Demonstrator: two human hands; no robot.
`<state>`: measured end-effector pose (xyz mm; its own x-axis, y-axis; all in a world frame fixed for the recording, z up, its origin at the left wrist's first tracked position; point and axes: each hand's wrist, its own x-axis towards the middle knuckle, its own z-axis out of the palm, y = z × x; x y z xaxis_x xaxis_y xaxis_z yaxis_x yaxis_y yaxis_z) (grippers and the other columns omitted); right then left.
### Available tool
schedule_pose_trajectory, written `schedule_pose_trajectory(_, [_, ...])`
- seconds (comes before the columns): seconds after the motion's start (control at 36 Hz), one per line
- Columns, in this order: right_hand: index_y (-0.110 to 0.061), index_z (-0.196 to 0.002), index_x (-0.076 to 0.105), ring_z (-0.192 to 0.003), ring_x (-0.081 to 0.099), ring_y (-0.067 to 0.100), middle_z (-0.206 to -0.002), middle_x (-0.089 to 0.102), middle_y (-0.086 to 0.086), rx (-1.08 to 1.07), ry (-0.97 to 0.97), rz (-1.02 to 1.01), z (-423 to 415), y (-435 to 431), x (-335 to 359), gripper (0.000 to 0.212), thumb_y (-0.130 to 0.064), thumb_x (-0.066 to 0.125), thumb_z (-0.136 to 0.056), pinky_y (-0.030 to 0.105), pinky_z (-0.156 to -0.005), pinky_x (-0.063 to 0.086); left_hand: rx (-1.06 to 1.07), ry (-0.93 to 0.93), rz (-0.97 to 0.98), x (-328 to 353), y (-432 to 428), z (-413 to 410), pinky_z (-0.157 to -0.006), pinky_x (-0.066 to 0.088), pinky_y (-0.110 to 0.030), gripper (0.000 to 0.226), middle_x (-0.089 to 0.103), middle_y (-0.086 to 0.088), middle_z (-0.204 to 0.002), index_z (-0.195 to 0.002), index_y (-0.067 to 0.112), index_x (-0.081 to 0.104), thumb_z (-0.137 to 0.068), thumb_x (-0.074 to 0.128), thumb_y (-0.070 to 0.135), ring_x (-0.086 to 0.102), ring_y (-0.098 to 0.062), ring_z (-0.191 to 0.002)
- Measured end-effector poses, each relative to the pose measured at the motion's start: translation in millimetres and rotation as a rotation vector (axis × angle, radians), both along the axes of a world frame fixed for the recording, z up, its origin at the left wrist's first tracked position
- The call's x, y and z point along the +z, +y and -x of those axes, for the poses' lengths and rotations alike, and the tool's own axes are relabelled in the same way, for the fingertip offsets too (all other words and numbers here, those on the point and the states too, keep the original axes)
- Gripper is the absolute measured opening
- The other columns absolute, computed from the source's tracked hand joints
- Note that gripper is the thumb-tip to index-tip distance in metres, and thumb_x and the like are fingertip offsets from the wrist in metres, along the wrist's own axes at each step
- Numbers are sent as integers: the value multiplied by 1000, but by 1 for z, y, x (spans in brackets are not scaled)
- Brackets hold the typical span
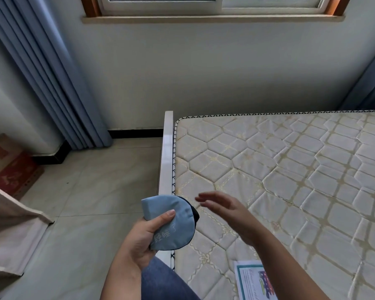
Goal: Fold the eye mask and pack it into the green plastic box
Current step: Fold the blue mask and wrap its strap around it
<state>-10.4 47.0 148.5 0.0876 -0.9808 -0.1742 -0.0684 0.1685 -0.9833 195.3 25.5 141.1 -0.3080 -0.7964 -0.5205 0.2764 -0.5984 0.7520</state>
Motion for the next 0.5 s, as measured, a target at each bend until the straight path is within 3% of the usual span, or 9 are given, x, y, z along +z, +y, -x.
schedule_pose_trajectory(0.08, [-17,-104,62,-85,65,6,-96,68,-2,133,-33,-11,-13,0,6,17,-12,56,-89,16,-71,50,-40,-2,22,2,1,1,-54,57,-30,42,74,-17,-84,-98,-3,66,-59,71,11,72,-25,-68])
schedule_pose_trajectory(0.17, [-15,-96,61,-54,51,8,-67,62,-6,207,-18,-48,-17,-1,7,8,-16,57,-89,15,-45,37,-58,-12,38,2,1,-1,-55,57,-30,43,73,-19,-87,-100,-4,66,-60,71,12,71,-26,-69])
schedule_pose_trajectory(0.22, [-15,-88,62,-55,50,7,-65,61,-7,182,12,-43,-16,-2,6,3,-15,59,-88,14,-49,37,-53,-24,46,1,1,-3,-59,58,-32,45,72,-20,-89,-102,-4,65,-60,71,11,71,-27,-71])
schedule_pose_trajectory(0.33, [-12,-84,63,-73,58,19,-79,62,10,158,14,-56,-8,-4,2,4,-8,63,-85,23,-66,48,-41,-31,44,0,1,-7,-55,57,-31,40,73,-17,-83,-97,-1,67,-59,71,11,71,-25,-67])
schedule_pose_trajectory(0.5, [-18,-75,67,-61,48,17,-57,59,-3,141,125,-79,10,-5,1,10,-16,65,-84,25,-56,34,-15,-29,26,-1,-1,-16,-50,56,-30,39,74,-15,-80,-97,0,66,-60,69,12,71,-24,-64])
